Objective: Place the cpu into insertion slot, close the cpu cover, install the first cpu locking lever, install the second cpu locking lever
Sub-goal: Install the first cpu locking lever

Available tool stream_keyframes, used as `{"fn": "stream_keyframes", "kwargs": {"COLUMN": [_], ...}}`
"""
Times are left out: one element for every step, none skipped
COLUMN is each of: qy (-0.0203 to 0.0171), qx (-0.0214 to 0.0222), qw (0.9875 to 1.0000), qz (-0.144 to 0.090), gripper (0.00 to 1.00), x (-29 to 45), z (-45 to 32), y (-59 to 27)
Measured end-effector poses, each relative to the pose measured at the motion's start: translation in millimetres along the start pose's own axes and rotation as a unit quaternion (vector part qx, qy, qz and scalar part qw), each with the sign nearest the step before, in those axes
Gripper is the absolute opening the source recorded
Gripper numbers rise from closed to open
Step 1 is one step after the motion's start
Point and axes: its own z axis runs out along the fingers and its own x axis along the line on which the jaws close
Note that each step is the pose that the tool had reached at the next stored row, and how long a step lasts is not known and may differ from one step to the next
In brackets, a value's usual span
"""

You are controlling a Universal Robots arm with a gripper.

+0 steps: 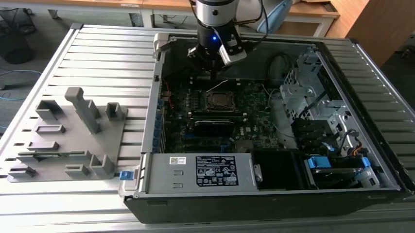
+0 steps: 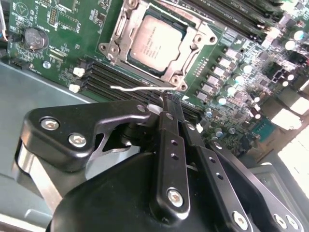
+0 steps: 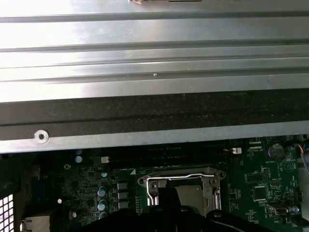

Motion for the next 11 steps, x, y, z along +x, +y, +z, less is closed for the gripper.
{"fn": "stream_keyframes", "kwargs": {"qy": [0.0000,0.0002,0.0004,0.0006,0.0007,0.0010,0.0011,0.0011,0.0012,0.0013,0.0013], "qx": [-0.0010,-0.0027,-0.0051,-0.0073,-0.0097,-0.0130,-0.0173,-0.0222,-0.0250,-0.0259,-0.0260], "qw": [1.0000,1.0000,1.0000,1.0000,1.0000,0.9999,0.9998,0.9998,0.9997,0.9997,0.9997], "qz": [0.000,0.000,0.000,0.001,0.001,0.001,0.002,0.002,0.002,0.002,0.002], "gripper": [0.11,0.11,0.11,0.11,0.11,0.11,0.11,0.11,0.11,0.11,0.11], "x": [-0.9,-1.3,-1.5,-1.5,-1.5,-1.6,-1.6,-1.7,-1.7,-1.7,-1.7], "z": [0.3,0.4,0.4,0.4,0.4,0.3,0.3,0.2,0.2,0.2,0.2], "y": [-0.5,-1.1,-1.6,-2.0,-2.4,-3.1,-3.7,-4.4,-4.8,-5.1,-5.1]}}
